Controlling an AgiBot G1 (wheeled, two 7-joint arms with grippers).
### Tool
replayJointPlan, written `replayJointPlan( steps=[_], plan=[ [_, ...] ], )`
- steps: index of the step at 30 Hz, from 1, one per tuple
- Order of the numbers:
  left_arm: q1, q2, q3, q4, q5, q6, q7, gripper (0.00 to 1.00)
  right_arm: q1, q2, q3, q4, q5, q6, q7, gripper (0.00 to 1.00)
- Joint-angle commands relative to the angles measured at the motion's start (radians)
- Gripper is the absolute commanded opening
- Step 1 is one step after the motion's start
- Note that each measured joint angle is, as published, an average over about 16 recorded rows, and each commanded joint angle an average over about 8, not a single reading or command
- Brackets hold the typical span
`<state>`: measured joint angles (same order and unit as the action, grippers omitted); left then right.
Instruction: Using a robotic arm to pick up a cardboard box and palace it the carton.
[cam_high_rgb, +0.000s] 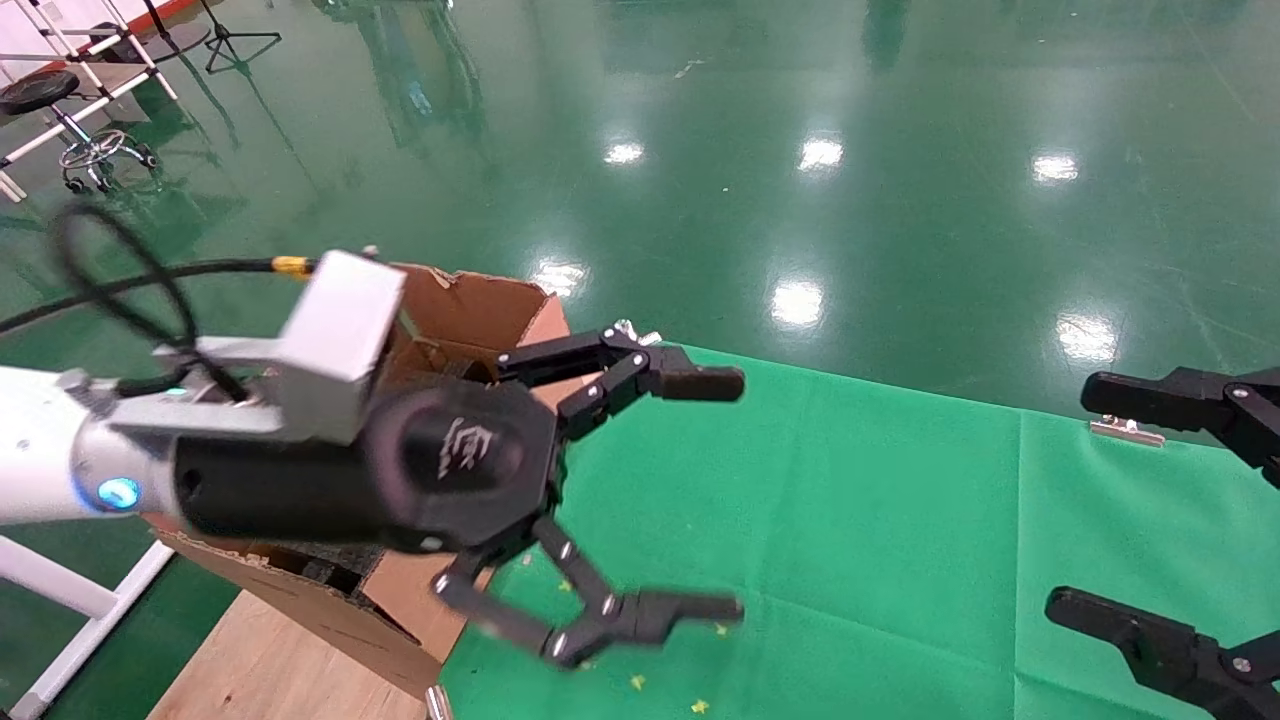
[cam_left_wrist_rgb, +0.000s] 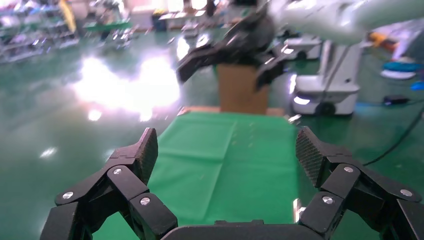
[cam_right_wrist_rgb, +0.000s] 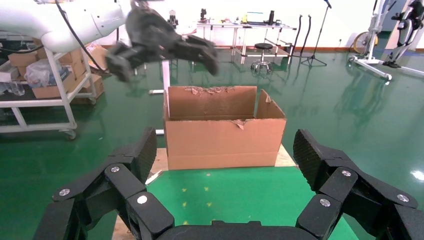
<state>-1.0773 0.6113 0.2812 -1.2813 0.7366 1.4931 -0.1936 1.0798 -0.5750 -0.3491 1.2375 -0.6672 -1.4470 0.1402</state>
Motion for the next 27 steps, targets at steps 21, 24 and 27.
replayJointPlan(
  steps=[21, 24, 27],
  plan=[
    [0.006, 0.0, -0.004, -0.005, -0.012, 0.005, 0.007, 1.0, 0.0, 0.0, 0.0, 0.0, 0.0, 0.0, 0.0, 1.0],
    [0.005, 0.0, -0.003, -0.004, -0.01, 0.004, 0.006, 1.0, 0.0, 0.0, 0.0, 0.0, 0.0, 0.0, 0.0, 1.0],
    [0.004, 0.0, -0.002, -0.003, -0.008, 0.003, 0.005, 1.0, 0.0, 0.0, 0.0, 0.0, 0.0, 0.0, 0.0, 1.0]
  ],
)
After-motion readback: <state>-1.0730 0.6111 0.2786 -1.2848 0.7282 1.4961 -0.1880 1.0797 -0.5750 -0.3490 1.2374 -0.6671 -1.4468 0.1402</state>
